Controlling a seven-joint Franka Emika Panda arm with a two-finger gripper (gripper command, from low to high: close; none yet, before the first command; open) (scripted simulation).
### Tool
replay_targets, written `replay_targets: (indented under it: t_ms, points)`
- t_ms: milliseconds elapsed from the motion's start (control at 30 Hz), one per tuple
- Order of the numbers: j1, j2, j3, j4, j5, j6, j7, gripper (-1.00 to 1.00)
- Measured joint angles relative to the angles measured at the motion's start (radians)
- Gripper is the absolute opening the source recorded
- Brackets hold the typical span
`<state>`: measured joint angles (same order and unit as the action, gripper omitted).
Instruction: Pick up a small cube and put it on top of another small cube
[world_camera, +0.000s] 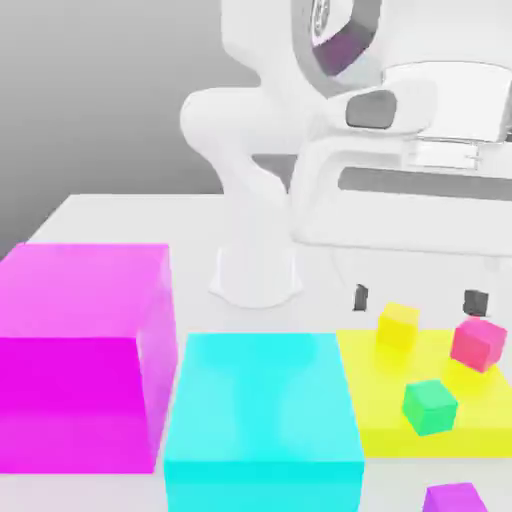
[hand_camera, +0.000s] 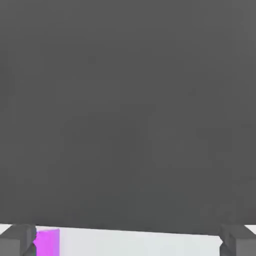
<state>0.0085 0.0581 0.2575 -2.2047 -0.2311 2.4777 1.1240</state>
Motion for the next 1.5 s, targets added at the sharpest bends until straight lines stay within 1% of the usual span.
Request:
replay_targets:
  t_ms: [167, 333, 467, 500, 700, 800, 867, 1100, 1267, 1367, 1500]
  points:
    - [0.039, 0.175, 0.009, 0.019, -0.018, 0.042, 0.047, 0.0]
    - [0.077, 0.343, 0.029, 0.035, -0.008, 0.089, 0.076, 0.0]
    - [0.118, 0.486, -0.009, 0.065, -0.046, 0.179, 0.112, 0.0]
    - [0.129, 0.517, -0.022, 0.072, -0.058, 0.202, 0.12, -1.0]
    - [0.134, 0.532, -0.028, 0.075, -0.063, 0.215, 0.124, -1.0]
    - [0.112, 0.467, 0.0, 0.059, -0.035, 0.165, 0.104, -1.0]
    - [0.097, 0.397, 0.023, 0.039, 0.002, 0.118, 0.091, -1.0]
    - [0.097, 0.143, 0.073, -0.115, 0.178, 0.048, 0.281, -1.0]
    - [0.122, -0.019, 0.088, -0.233, 0.248, 0.01, 0.481, -1.0]
    - [0.136, -0.089, 0.093, -0.299, 0.258, 0.002, 0.611, -1.0]
    - [0.135, -0.016, 0.077, -0.326, 0.198, 0.095, 0.687, -1.0]
